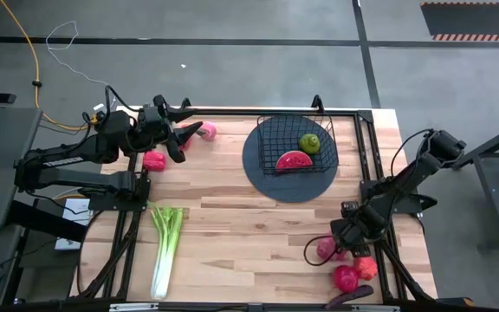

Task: Build produce basket
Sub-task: Put the dragon fruit into the black wire basket

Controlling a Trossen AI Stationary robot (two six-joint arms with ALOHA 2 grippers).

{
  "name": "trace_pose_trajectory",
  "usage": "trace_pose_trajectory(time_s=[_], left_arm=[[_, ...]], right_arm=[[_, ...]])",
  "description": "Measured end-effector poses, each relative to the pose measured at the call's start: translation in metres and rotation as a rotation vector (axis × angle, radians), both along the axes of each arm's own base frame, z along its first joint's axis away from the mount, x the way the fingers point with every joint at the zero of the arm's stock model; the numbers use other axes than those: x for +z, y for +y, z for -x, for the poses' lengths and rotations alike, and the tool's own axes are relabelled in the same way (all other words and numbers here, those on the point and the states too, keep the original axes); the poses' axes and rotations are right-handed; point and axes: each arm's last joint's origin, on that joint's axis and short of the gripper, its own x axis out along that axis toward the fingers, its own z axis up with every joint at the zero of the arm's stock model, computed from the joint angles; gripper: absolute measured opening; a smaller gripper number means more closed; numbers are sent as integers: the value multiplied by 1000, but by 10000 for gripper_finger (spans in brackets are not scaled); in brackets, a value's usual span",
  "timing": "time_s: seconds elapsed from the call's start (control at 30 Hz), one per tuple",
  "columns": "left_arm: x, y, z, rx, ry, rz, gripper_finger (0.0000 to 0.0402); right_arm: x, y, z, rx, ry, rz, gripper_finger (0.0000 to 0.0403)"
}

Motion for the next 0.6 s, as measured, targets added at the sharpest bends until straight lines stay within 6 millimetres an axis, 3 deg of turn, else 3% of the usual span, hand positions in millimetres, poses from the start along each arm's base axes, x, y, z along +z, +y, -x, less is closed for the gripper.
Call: trace_pose_trajectory(time_s=[0.2,0.33,0.47,0.53,0.6], left_arm=[[0,0,0,18,-1,2,186],[0,1,1,41,-2,5,186],[0,1,1,43,-2,5,186],[0,1,1,43,-2,5,186],[0,1,1,43,-2,5,186]], right_arm=[[0,-1,0,-2,-7,21,254],[4,-3,3,0,11,37,151],[22,-7,3,16,11,19,33],[34,-11,3,-11,-8,-53,15],[51,-15,3,-67,-59,-126,22]])
